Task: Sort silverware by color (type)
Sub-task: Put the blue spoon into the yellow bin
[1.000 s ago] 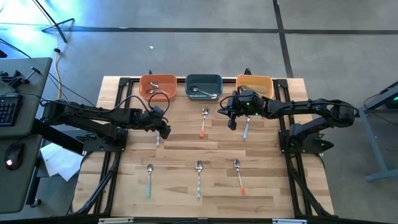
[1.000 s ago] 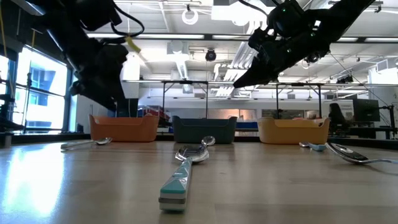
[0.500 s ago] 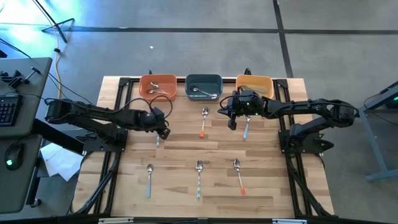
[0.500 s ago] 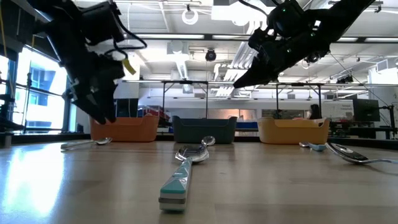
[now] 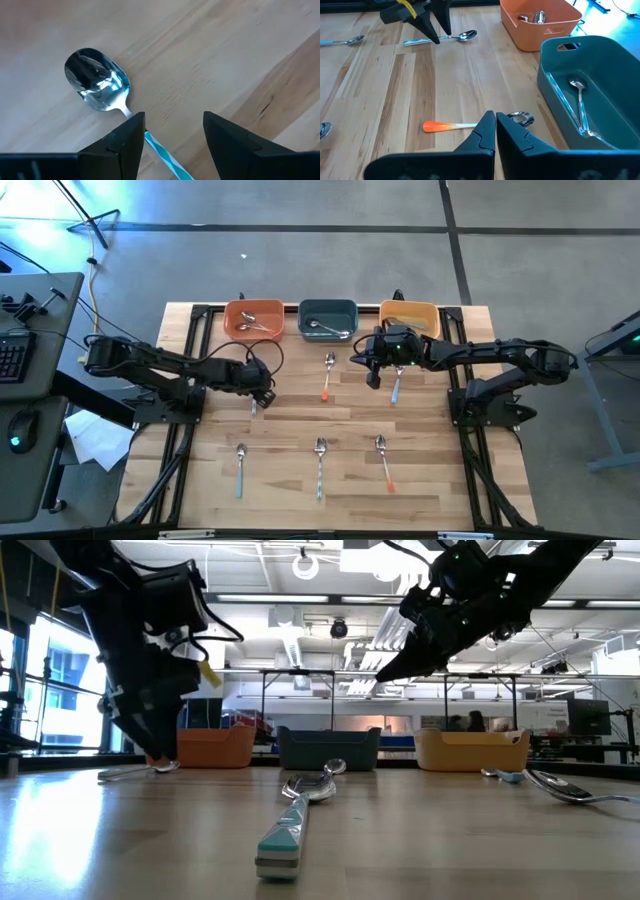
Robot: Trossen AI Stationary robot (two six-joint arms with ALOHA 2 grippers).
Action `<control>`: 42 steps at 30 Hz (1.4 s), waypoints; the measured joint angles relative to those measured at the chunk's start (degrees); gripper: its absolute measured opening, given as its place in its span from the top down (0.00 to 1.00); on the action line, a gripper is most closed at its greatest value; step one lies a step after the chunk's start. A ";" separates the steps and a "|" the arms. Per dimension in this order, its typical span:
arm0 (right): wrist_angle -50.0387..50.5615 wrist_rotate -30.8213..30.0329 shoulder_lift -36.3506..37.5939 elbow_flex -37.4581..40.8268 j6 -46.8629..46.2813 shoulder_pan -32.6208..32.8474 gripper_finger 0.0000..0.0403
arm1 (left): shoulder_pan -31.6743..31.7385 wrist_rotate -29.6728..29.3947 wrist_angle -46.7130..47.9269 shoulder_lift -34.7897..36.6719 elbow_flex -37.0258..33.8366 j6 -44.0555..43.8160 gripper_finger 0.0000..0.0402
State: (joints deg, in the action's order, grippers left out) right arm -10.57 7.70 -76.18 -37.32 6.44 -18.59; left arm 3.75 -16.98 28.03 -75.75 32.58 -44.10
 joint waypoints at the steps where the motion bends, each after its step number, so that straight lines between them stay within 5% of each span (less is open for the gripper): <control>1: -0.02 0.00 0.00 0.00 0.02 0.00 1.00 | 0.00 0.03 0.69 0.00 0.40 0.35 0.52; 20: -0.03 0.00 0.01 0.00 -0.09 0.00 1.00 | -0.03 1.96 0.07 0.02 6.25 8.36 0.54; 42: -0.58 -0.59 0.04 0.00 -1.67 0.00 1.00 | -1.97 7.75 -13.94 -3.19 6.27 15.46 0.96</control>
State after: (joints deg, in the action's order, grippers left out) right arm -11.16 7.11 -76.14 -37.32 4.78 -18.59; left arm 1.78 -9.23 14.09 -78.93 38.84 -28.65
